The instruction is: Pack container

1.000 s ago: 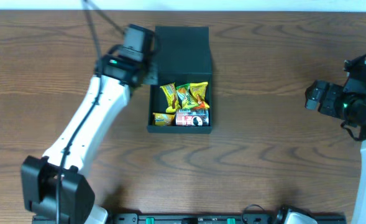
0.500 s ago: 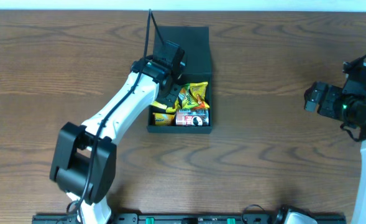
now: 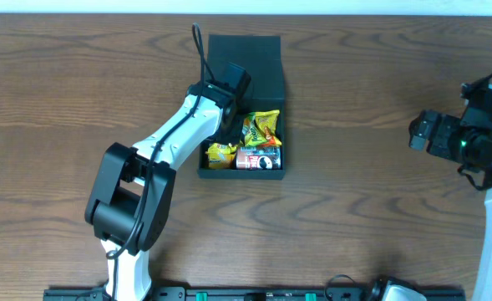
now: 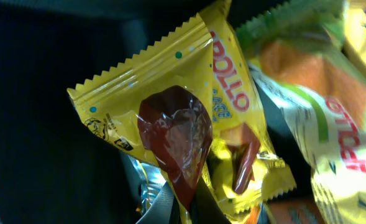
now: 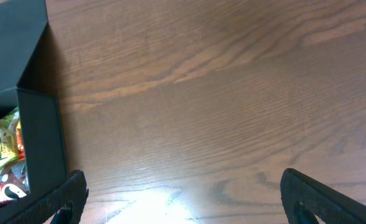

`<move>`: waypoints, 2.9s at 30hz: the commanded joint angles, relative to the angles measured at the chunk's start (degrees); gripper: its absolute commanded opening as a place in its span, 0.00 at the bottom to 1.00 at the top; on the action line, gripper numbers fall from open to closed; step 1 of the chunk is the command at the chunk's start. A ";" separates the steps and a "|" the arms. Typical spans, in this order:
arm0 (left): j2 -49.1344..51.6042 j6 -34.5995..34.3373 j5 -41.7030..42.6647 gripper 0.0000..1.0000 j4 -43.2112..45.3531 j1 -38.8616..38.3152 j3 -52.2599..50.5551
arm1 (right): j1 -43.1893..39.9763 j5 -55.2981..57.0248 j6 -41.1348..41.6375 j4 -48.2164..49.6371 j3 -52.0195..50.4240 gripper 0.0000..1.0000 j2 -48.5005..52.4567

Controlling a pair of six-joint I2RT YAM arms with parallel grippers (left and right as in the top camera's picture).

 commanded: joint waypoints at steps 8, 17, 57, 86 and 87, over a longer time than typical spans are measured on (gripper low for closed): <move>2.54 -3.89 -1.29 0.06 5.25 0.15 -0.37 | -0.48 -0.50 -0.87 -0.04 0.31 0.99 -0.13; 2.58 1.16 -1.49 0.42 4.87 0.15 -0.35 | -0.48 -0.50 -0.87 0.02 0.31 0.99 -0.13; -17.75 8.09 -15.30 0.95 -23.21 9.27 30.67 | -0.22 -1.14 2.40 2.16 0.31 0.99 -0.13; -64.63 4.50 -13.88 0.95 -25.38 11.02 12.41 | 1.22 -2.64 -1.51 -0.96 0.31 0.99 -5.11; -64.89 4.52 -13.49 0.95 -25.46 11.02 12.41 | 1.22 -2.64 -1.49 -0.96 0.31 0.99 -5.11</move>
